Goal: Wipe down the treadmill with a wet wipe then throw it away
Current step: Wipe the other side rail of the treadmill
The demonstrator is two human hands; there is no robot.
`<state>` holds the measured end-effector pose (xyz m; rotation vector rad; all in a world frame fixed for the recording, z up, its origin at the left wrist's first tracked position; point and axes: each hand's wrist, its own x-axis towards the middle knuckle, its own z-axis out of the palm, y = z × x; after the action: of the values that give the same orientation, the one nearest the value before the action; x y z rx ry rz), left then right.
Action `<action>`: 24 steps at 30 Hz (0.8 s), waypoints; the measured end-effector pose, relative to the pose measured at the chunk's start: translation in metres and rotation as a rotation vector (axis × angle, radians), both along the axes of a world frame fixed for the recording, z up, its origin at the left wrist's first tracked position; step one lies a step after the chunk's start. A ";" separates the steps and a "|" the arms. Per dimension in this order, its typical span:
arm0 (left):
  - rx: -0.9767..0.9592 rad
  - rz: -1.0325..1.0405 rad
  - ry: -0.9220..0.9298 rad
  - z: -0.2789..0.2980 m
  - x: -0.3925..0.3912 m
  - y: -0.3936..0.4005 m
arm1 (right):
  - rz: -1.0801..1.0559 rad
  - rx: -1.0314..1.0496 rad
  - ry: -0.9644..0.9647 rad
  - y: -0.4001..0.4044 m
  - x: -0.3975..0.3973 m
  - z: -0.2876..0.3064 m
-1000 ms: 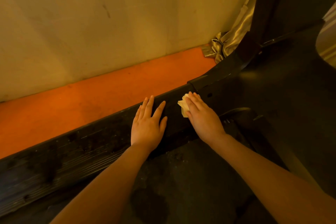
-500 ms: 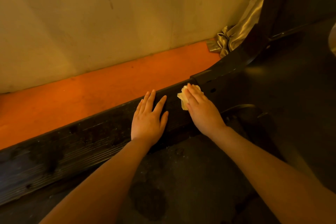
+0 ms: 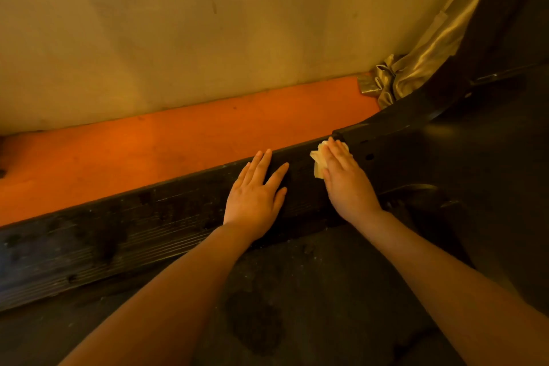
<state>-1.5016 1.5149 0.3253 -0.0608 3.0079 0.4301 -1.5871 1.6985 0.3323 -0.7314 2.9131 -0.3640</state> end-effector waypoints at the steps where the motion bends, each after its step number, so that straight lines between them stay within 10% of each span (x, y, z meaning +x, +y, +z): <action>1: -0.016 -0.001 0.001 0.001 0.005 -0.005 | 0.006 0.004 0.000 -0.004 -0.006 0.000; 24: -0.038 0.116 -0.165 -0.001 0.046 -0.034 | 0.058 -0.100 -0.084 -0.016 -0.003 -0.003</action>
<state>-1.4555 1.4812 0.3242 -0.2622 2.8590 0.3594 -1.5901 1.6826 0.3289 -0.7920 2.8061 -0.5244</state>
